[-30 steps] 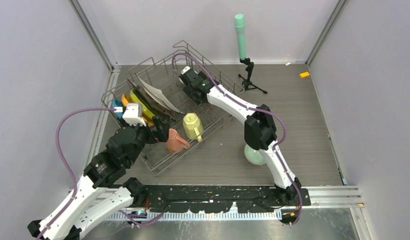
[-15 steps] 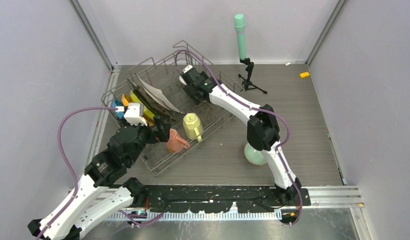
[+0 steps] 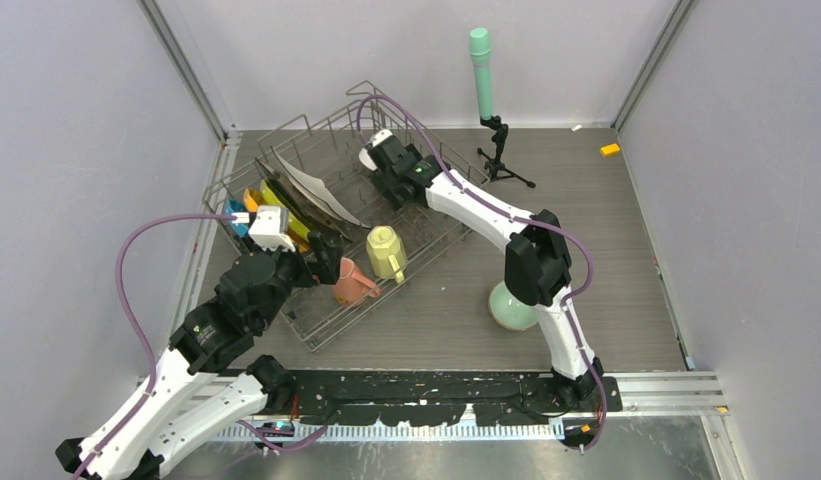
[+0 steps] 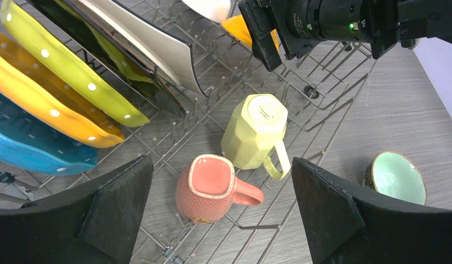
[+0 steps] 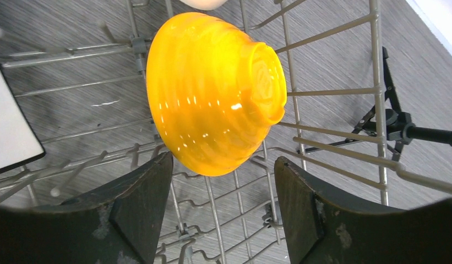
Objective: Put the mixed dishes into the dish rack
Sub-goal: Insert the bowl into the dish rack.
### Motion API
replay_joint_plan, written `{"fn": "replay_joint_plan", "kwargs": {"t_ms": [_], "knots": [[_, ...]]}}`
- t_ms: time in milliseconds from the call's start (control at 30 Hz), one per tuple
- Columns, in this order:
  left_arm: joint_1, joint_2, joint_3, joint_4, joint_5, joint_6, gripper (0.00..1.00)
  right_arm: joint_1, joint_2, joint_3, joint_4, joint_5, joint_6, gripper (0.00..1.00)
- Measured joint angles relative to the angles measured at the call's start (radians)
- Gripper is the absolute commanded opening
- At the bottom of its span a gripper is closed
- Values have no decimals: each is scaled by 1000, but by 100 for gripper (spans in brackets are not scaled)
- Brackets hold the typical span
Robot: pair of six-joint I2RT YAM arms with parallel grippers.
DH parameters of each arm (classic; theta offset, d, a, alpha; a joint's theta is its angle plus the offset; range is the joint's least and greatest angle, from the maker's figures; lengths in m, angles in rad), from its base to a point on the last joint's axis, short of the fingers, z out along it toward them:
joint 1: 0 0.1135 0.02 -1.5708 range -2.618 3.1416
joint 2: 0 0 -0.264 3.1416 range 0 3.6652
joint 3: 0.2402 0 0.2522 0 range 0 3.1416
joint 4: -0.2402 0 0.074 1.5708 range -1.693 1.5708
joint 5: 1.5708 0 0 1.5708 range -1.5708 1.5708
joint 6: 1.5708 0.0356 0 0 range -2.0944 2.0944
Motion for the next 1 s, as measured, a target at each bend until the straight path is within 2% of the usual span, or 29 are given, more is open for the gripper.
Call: {"fn": "replay_joint_plan", "kwargs": {"t_ms": [333,1000], "knots": [[0,15,0,2,10,-3,100,0,-66,-57,68,-38,67,70],[0,36,0,1,28,-13,100,-35,-10,-21,53,-19,102,70]]}}
